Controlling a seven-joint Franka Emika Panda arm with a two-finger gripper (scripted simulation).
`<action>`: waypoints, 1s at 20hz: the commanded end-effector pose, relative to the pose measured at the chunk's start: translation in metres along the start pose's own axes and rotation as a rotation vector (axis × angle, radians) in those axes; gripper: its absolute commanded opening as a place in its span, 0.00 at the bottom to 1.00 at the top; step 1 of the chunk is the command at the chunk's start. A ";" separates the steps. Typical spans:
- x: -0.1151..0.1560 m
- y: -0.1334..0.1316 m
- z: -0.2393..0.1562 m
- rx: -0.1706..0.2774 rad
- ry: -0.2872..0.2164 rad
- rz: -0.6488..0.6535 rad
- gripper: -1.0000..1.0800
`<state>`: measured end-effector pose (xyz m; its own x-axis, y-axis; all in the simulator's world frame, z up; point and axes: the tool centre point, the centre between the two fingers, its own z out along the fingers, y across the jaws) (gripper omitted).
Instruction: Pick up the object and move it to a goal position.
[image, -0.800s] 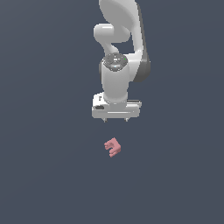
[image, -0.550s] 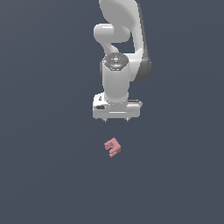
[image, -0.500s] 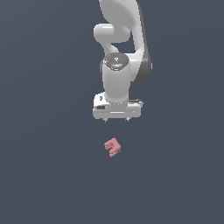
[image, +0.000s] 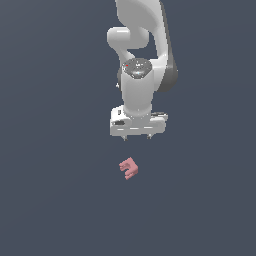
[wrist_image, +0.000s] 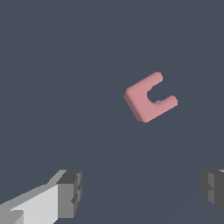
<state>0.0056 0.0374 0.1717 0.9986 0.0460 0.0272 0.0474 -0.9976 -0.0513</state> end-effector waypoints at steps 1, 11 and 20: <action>0.001 0.001 0.001 -0.001 -0.001 -0.009 0.96; 0.022 0.010 0.020 -0.016 -0.009 -0.143 0.96; 0.053 0.027 0.054 -0.034 -0.026 -0.362 0.96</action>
<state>0.0556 0.0182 0.1240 0.9317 0.3630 0.0141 0.3632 -0.9316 -0.0131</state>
